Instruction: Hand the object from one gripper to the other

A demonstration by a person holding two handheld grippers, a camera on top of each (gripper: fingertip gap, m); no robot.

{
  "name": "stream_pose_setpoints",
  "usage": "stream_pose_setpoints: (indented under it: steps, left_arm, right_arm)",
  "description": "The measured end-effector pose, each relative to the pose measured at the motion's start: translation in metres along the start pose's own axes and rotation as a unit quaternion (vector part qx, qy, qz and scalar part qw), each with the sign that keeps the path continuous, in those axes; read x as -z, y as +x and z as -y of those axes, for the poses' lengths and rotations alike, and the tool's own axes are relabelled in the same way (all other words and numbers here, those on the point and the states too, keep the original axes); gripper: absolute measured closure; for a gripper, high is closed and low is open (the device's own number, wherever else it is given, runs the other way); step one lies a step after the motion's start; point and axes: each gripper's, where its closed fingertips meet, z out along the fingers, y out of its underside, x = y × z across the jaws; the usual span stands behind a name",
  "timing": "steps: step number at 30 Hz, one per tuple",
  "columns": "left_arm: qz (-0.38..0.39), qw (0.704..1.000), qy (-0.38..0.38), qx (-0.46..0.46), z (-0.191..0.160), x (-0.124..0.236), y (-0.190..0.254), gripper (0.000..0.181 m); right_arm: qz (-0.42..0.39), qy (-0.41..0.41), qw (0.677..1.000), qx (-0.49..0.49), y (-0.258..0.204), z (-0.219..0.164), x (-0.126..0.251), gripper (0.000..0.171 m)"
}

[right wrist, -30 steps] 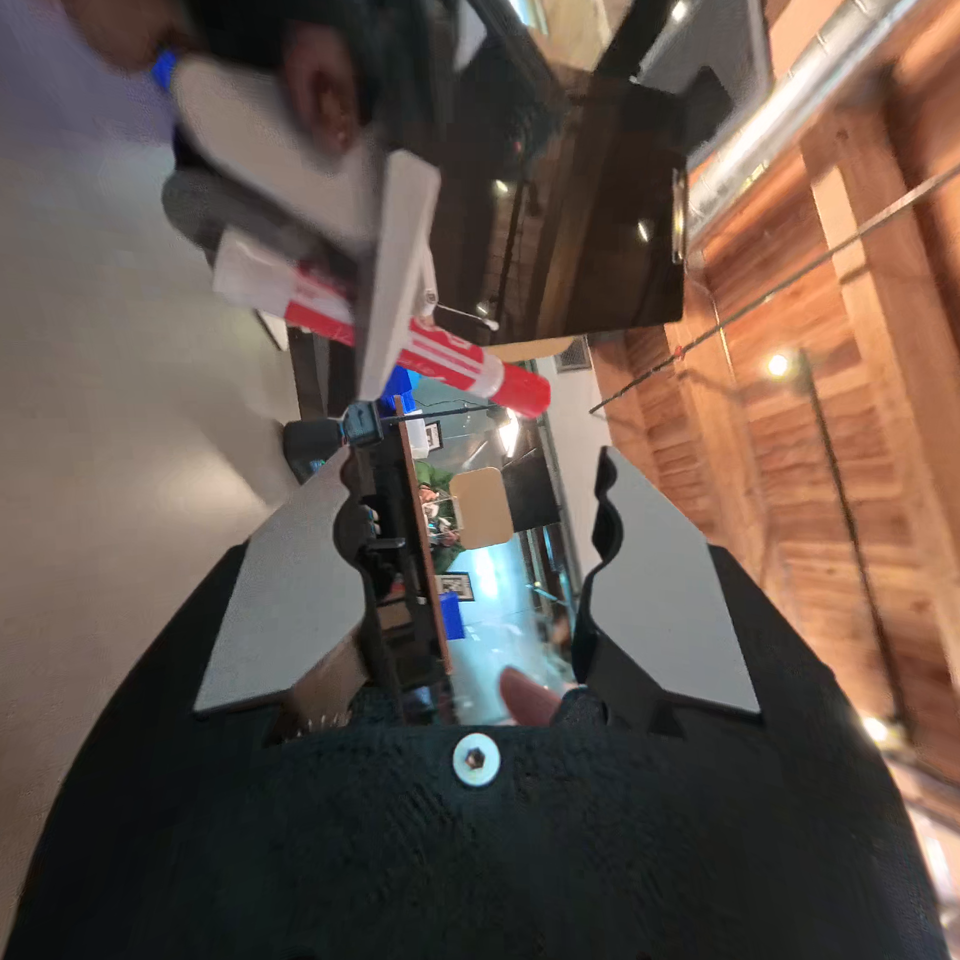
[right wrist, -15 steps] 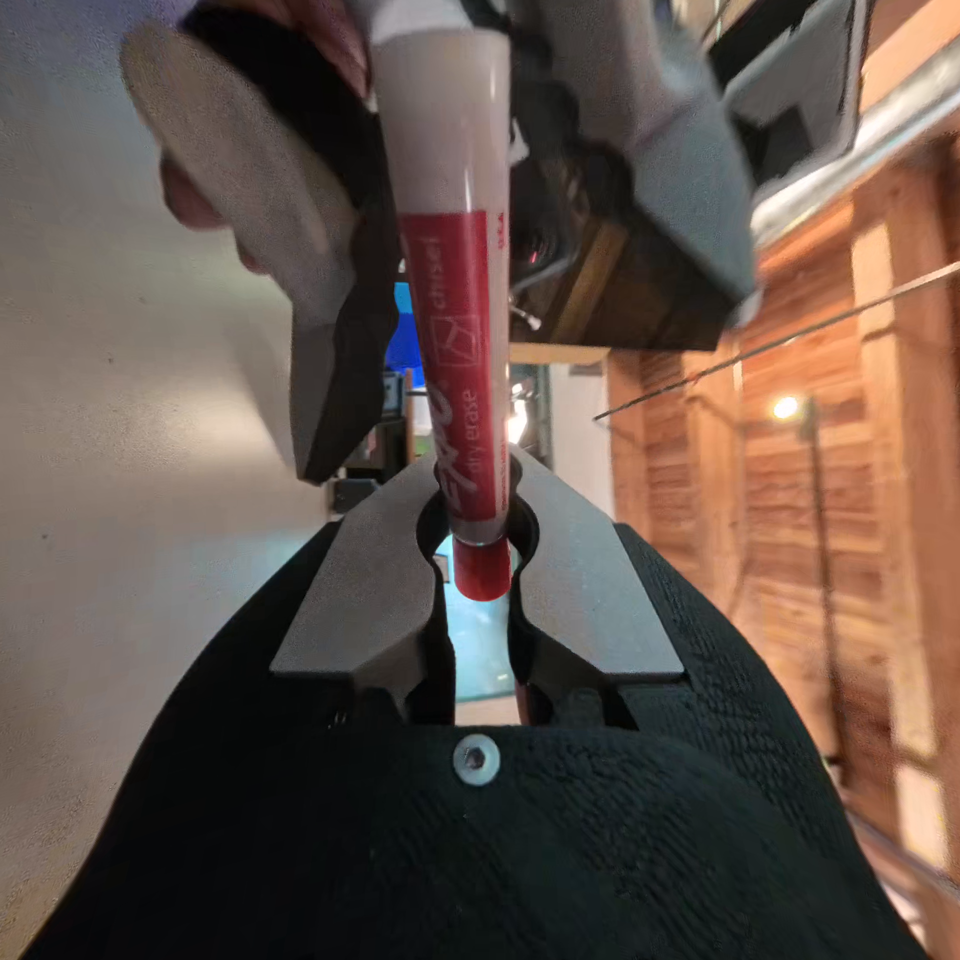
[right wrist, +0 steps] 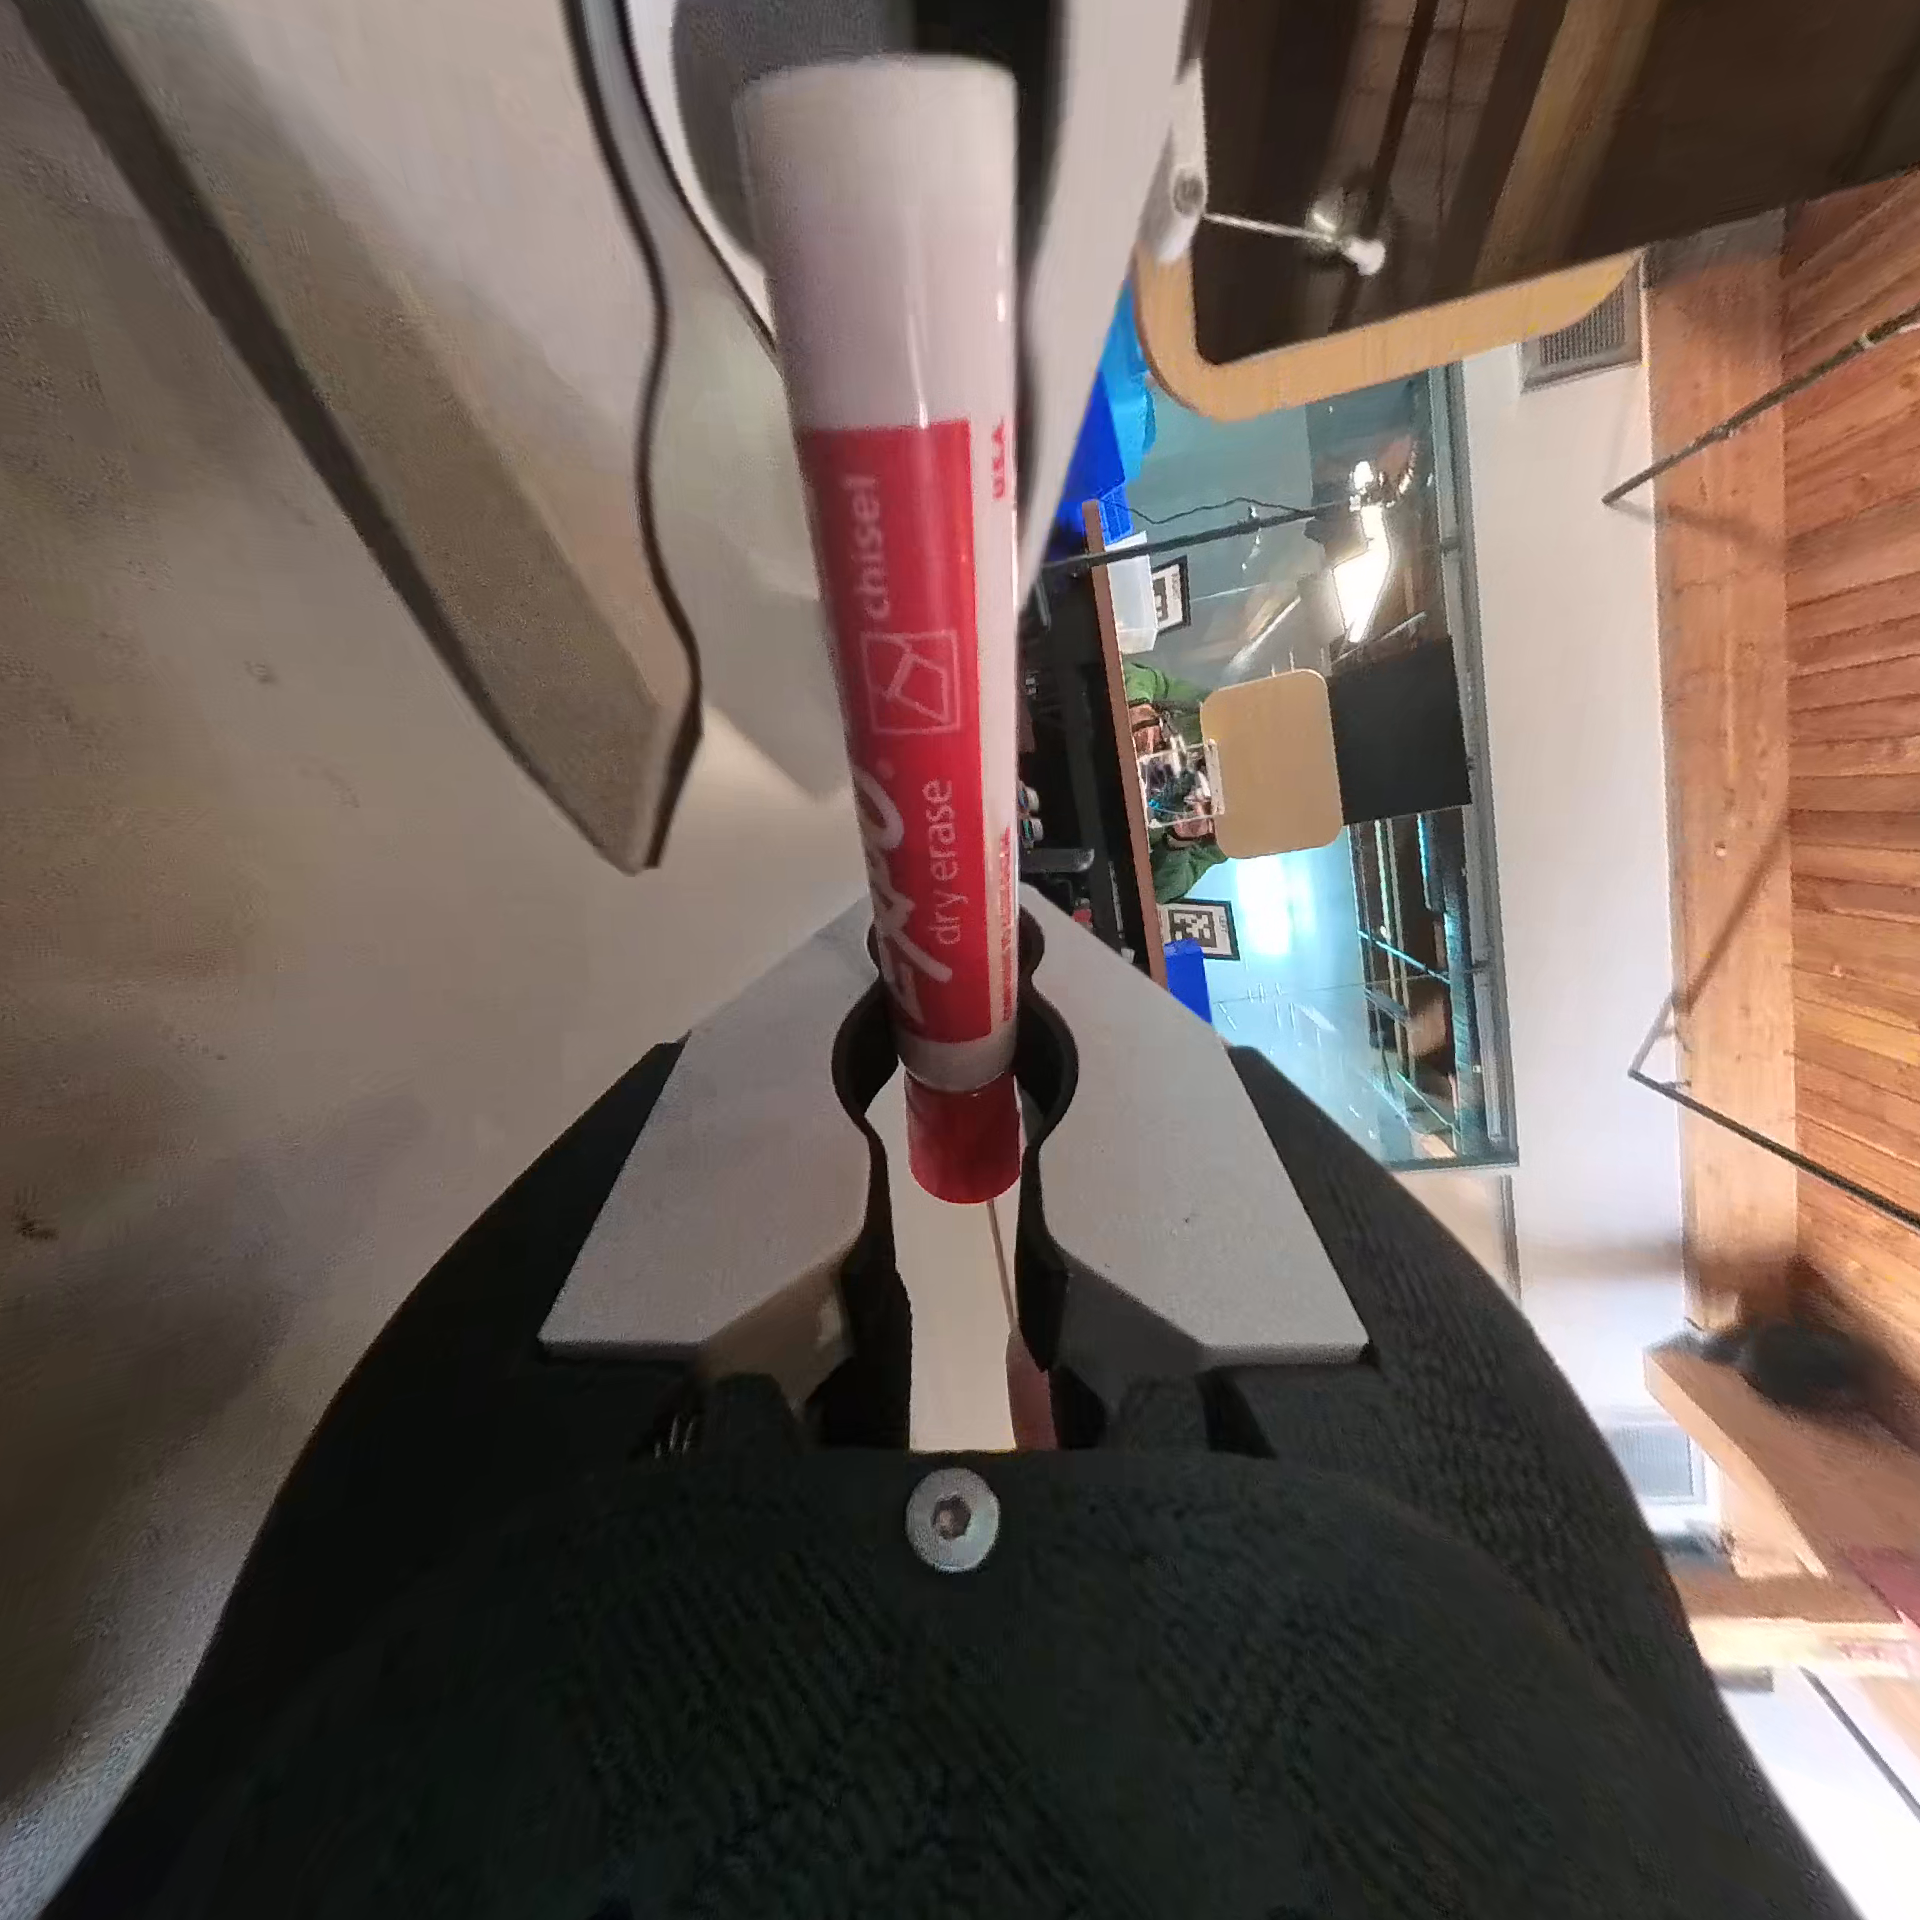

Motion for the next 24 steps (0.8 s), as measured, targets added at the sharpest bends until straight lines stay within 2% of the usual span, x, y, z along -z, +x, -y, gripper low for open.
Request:
stream_pose_setpoints:
  steps: [2, 5, 9, 12, 17, 19, 21, 23, 24]
  left_arm:
    - [0.02, 0.999, 0.003, -0.034, 0.002, -0.001, 0.001, 0.181]
    - [0.023, 0.999, -0.002, -0.04, 0.003, -0.002, 0.0, 0.181]
    - [0.01, 0.999, 0.03, 0.028, 0.01, 0.005, -0.007, 0.181]
    - [0.0, 0.997, 0.05, 0.057, 0.015, 0.008, -0.009, 0.161]
    - [-0.029, 0.998, 0.057, 0.029, 0.019, 0.005, 0.007, 0.122]
    - [-0.031, 0.997, 0.067, 0.008, 0.022, 0.005, 0.012, 0.114]
    - [-0.028, 0.997, 0.076, -0.011, 0.025, 0.006, 0.015, 0.12]
    - [-0.021, 0.995, 0.089, -0.028, 0.029, 0.008, 0.017, 0.146]
    - [-0.005, 0.995, 0.09, -0.034, 0.03, 0.008, 0.013, 0.152]
  right_arm:
    - [0.0, 0.005, 1.0, 0.004, -0.001, 0.004, 0.001, 0.158]
    - [0.0, 0.009, 1.0, 0.004, 0.0, 0.005, 0.001, 0.157]
    - [-0.003, 0.007, 1.0, 0.001, 0.002, 0.004, 0.002, 0.157]
    - [-0.004, 0.0, 1.0, -0.007, 0.004, 0.001, 0.001, 0.158]
    - [0.0, -0.004, 1.0, -0.006, 0.002, -0.001, 0.0, 0.157]
    - [0.004, -0.004, 1.0, -0.005, -0.001, -0.001, 0.0, 0.157]
    - [0.005, -0.002, 1.0, -0.003, -0.001, 0.0, 0.0, 0.157]
    - [0.007, 0.001, 1.0, -0.004, -0.002, 0.002, 0.0, 0.157]
    - [0.009, 0.003, 1.0, -0.008, -0.002, 0.003, 0.0, 0.157]
